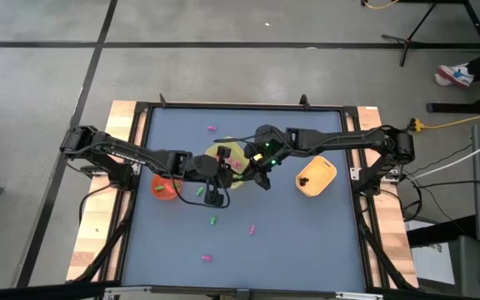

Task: Sort Halloween decoration
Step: Put the green skeleton toy into the orange bin

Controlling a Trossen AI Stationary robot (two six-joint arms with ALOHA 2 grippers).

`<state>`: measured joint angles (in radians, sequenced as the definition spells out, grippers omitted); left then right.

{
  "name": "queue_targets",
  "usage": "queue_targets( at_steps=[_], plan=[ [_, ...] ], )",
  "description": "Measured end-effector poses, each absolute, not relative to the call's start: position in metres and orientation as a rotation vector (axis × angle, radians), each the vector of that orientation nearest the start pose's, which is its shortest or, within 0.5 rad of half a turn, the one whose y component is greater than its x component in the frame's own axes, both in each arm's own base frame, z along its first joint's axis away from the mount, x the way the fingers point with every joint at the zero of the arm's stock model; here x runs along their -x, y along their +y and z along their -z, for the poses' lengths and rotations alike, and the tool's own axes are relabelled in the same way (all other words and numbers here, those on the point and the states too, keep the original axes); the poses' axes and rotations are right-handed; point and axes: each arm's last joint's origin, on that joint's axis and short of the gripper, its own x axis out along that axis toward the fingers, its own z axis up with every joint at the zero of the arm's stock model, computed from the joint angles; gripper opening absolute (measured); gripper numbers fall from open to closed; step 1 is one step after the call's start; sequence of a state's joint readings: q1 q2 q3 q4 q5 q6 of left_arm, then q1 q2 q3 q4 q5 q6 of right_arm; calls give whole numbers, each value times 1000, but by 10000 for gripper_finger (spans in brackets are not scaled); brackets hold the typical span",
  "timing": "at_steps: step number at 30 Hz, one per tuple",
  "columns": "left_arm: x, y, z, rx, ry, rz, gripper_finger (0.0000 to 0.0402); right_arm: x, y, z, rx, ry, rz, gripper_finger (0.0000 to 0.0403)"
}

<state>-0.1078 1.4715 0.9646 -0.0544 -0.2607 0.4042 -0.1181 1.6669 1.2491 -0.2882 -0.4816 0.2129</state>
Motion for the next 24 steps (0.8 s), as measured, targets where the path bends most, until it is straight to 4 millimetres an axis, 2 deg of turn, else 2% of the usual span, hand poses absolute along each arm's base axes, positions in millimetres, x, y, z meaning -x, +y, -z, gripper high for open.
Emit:
queue_targets(
  at_steps=[4,11,15,20,24],
  plan=[
    [-317,-27,-249,-496,576,-36,33,-364,-30,-261,-411,714,-276,72],
    [-317,-27,-249,-490,571,-38,33,-364,-30,-261,-407,709,-269,151],
    [-316,-27,-248,-456,588,-45,33,-363,-30,-260,-411,724,-268,181],
    [-311,-27,-240,-314,677,-37,33,-357,-29,-254,-418,810,-263,190],
    [-305,-30,-233,-119,764,28,33,-351,-28,-249,-403,893,-272,190]
  ],
)
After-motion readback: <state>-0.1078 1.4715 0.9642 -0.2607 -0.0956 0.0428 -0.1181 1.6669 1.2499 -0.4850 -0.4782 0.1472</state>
